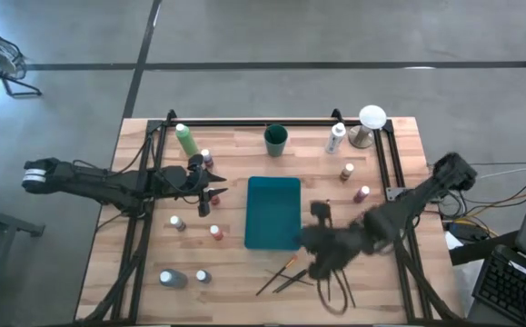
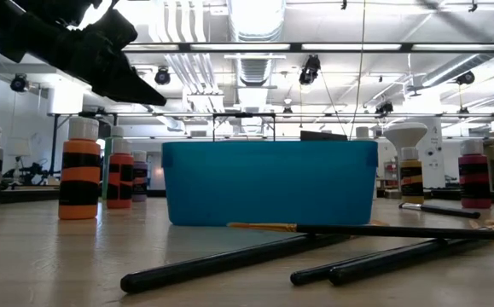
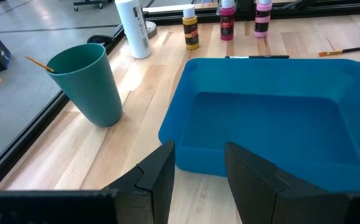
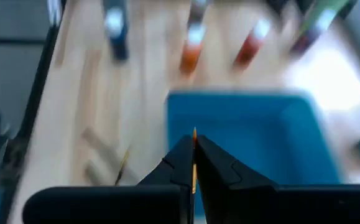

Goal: Pick & Place Paint Supplies
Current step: Put the gold paint brush into the green cup

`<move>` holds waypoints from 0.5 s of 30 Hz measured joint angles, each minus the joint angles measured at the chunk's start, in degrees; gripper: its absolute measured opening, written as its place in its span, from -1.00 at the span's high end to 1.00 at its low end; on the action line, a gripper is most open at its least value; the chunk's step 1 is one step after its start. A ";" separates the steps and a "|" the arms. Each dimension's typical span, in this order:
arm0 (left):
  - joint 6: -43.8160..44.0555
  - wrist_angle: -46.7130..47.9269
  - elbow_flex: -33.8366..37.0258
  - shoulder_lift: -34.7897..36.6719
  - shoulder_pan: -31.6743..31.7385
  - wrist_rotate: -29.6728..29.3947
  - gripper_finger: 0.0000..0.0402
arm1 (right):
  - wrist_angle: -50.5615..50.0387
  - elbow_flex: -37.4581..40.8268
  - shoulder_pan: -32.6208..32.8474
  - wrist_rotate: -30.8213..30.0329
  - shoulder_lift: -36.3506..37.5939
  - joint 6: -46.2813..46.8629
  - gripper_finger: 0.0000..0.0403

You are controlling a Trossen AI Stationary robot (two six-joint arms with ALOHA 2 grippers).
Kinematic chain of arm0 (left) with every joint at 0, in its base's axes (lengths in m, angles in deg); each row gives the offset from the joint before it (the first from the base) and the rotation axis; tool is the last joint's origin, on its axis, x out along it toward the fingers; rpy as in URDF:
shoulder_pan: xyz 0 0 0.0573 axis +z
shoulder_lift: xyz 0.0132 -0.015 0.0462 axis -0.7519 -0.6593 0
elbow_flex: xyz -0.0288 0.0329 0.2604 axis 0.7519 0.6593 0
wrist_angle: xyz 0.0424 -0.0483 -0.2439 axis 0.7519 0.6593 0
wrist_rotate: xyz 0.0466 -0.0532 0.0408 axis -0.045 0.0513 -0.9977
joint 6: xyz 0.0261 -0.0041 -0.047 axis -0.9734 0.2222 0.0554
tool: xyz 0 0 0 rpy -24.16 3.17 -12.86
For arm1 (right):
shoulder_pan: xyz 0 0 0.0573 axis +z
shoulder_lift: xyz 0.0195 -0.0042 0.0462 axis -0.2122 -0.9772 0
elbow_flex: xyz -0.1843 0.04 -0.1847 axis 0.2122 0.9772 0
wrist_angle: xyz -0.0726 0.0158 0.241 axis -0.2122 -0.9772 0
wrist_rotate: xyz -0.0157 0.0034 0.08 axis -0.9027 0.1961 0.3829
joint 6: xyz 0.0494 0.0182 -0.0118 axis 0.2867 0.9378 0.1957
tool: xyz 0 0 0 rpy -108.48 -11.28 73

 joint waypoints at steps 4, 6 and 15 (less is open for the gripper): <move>-0.01 0.05 0.00 0.00 -0.01 -0.01 0.28 | 13.57 0.61 -7.06 -0.13 2.47 -14.33 0.96; 0.00 0.09 0.00 0.00 0.01 0.00 0.28 | 21.23 1.17 -10.27 0.01 3.51 -21.18 0.96; -0.01 0.39 0.00 0.00 -0.01 0.00 0.28 | 37.62 6.51 -24.88 10.86 4.83 -33.15 0.96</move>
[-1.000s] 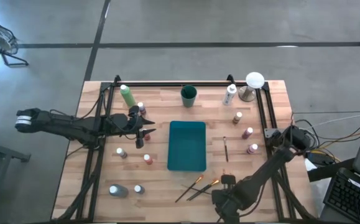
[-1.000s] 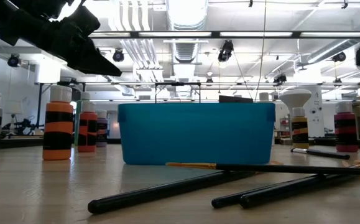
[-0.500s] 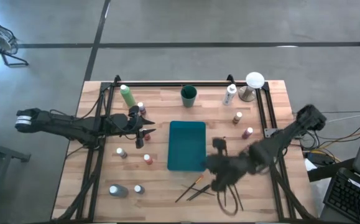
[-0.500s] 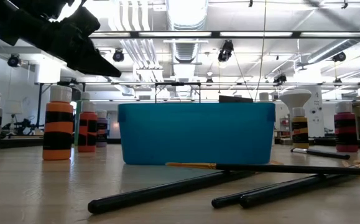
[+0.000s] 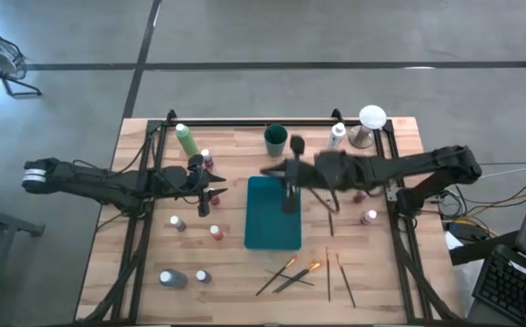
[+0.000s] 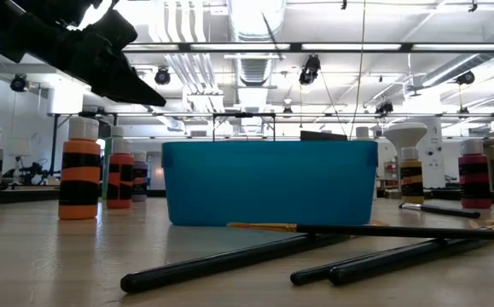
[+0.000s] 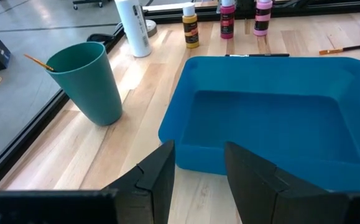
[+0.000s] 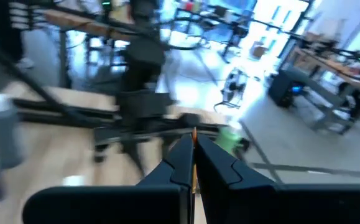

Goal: Pick & Place Paint Supplies
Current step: Put the gold paint brush into the green cup

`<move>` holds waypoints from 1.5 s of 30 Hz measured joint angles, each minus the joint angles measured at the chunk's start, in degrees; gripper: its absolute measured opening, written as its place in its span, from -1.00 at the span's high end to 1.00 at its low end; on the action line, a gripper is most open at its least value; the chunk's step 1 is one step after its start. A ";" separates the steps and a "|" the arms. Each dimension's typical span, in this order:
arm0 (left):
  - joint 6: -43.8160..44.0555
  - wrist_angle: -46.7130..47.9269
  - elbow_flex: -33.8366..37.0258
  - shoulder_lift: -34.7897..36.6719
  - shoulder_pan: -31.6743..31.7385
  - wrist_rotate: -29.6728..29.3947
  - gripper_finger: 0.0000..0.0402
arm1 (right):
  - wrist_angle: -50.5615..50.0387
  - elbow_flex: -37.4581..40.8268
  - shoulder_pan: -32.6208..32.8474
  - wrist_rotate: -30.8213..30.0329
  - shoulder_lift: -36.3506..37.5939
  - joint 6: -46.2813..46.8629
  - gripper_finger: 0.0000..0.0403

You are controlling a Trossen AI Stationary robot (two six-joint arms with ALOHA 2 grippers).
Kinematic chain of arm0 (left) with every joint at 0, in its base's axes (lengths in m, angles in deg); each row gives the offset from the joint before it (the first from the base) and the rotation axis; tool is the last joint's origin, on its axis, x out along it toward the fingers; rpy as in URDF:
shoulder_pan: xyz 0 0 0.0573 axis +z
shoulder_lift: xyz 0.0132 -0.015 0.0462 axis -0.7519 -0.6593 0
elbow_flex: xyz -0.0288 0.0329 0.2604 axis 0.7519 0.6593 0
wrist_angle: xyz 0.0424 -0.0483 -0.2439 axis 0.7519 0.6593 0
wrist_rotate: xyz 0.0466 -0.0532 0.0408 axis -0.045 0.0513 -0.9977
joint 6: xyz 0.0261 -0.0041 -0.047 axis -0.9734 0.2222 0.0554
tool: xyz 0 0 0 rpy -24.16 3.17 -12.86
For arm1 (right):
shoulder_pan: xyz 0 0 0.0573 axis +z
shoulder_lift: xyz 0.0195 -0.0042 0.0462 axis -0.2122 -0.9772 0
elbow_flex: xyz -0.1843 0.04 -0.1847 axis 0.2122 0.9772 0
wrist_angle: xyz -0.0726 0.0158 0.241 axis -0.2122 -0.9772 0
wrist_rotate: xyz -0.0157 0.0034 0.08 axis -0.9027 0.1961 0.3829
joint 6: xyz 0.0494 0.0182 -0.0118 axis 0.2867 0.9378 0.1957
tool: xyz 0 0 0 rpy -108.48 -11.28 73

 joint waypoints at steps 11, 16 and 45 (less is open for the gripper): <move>0.02 0.03 0.00 0.00 0.02 0.01 0.28 | 23.18 11.97 -12.60 10.06 3.56 -3.39 0.96; 0.00 0.01 0.00 0.00 0.02 0.00 0.28 | 35.54 18.71 -16.63 14.99 6.51 -2.69 0.96; 0.00 0.12 0.00 -0.02 0.02 0.01 0.28 | 53.30 25.52 -34.65 24.20 -7.60 4.51 0.96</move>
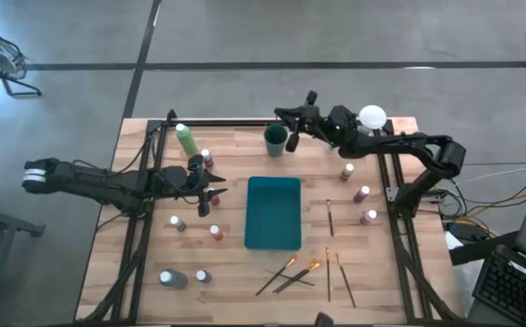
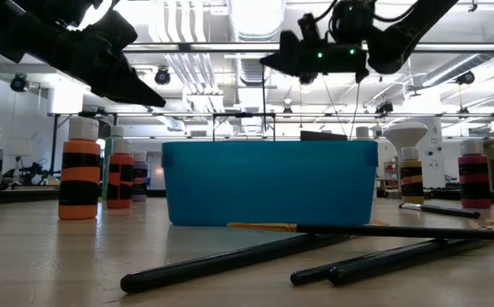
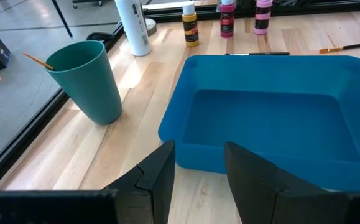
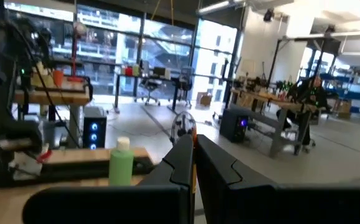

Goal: Pick & Place Paint Supplies
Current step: Put the gold paint brush into the green cup

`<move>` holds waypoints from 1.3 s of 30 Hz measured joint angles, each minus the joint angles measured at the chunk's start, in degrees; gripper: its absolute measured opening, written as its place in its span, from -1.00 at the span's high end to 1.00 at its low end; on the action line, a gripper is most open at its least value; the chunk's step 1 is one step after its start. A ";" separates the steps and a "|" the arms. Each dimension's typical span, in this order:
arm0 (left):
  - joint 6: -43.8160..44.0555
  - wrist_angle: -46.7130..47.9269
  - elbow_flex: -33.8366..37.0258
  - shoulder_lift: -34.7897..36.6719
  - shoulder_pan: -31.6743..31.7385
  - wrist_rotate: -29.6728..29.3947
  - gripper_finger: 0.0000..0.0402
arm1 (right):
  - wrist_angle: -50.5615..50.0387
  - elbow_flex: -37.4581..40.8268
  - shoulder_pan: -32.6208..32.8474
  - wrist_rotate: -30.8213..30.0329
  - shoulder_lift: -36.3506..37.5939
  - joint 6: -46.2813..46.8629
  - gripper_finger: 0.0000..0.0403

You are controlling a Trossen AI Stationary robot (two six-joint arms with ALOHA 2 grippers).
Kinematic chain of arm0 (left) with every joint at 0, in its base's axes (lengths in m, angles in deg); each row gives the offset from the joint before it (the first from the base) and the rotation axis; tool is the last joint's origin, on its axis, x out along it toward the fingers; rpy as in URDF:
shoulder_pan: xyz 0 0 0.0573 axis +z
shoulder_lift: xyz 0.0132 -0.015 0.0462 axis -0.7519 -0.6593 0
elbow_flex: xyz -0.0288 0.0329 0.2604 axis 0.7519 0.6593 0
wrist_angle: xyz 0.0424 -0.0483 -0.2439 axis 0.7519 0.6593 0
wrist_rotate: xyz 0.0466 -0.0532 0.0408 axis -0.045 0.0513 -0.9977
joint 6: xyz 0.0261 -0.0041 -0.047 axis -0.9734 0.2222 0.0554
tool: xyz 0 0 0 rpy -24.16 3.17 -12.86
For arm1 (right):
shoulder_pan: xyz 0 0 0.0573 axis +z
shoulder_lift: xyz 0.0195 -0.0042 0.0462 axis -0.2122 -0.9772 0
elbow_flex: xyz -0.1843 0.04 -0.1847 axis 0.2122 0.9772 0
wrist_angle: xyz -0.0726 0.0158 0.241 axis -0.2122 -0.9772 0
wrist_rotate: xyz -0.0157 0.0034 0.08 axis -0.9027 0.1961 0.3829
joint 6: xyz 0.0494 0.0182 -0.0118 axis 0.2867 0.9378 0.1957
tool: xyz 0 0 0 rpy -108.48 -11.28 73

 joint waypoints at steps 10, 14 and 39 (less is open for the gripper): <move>0.00 0.02 0.00 0.00 0.00 0.00 0.28 | 4.17 0.04 -1.12 1.14 -6.83 2.26 0.96; 0.01 0.04 0.00 0.00 -0.01 0.00 0.28 | 4.58 0.04 -1.17 1.27 -8.69 3.01 0.96; 0.02 0.13 0.00 0.00 -0.02 -0.01 0.28 | 2.22 0.04 -1.52 0.85 -14.80 5.59 0.96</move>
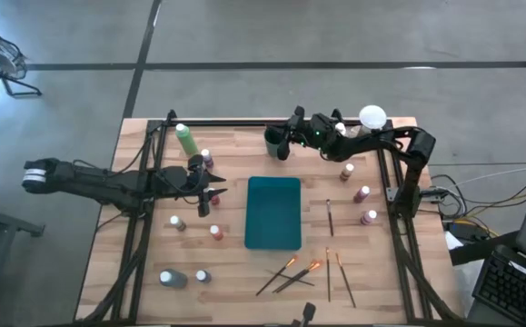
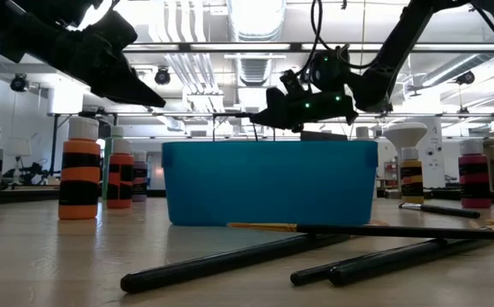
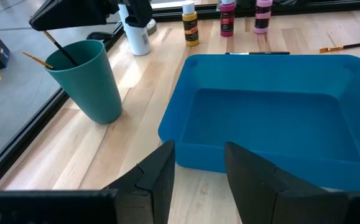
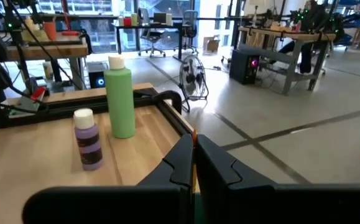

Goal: Pick & Place Paint Supplies
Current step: Put the gold paint brush into the green cup

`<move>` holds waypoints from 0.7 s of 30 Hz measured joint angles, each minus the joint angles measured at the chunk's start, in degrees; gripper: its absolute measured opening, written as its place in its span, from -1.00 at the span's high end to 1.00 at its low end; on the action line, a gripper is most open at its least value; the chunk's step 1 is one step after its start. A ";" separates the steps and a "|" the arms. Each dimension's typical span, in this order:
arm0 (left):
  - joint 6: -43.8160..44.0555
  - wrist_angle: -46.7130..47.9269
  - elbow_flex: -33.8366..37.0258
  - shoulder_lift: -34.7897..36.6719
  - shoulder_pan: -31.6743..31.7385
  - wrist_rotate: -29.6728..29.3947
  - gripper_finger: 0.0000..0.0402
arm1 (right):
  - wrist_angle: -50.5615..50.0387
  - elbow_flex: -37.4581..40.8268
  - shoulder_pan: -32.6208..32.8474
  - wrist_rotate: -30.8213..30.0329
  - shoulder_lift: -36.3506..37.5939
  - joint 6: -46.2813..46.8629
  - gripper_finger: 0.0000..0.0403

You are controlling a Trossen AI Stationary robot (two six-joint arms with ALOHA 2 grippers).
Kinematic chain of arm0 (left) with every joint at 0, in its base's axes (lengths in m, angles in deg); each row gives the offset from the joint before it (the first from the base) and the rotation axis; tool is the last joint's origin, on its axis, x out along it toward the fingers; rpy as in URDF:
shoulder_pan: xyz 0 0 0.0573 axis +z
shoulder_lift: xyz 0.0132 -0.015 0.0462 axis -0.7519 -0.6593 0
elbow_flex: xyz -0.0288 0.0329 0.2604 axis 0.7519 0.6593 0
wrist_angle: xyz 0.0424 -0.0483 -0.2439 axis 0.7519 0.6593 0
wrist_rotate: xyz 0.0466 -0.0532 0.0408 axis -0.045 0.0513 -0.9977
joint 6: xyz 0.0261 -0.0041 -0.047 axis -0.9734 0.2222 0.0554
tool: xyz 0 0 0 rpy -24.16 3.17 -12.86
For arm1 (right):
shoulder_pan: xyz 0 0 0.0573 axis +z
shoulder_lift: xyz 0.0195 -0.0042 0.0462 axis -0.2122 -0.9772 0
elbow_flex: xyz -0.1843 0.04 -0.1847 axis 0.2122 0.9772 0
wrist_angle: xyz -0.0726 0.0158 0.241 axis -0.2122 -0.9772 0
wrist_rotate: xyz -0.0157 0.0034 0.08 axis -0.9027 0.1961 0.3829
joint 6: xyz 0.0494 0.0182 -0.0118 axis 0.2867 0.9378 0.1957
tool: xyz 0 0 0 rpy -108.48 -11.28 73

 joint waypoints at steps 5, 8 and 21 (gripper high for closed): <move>-0.02 0.00 0.00 0.00 0.02 0.01 0.28 | -1.58 0.00 -0.17 -0.04 0.02 -0.20 0.96; 0.00 0.00 0.00 0.00 0.02 0.00 0.28 | -3.16 0.00 -0.15 -0.13 0.02 -0.85 0.96; -0.02 0.00 0.00 0.00 0.02 0.00 0.28 | -4.77 0.00 -0.13 -1.31 0.07 -1.73 0.96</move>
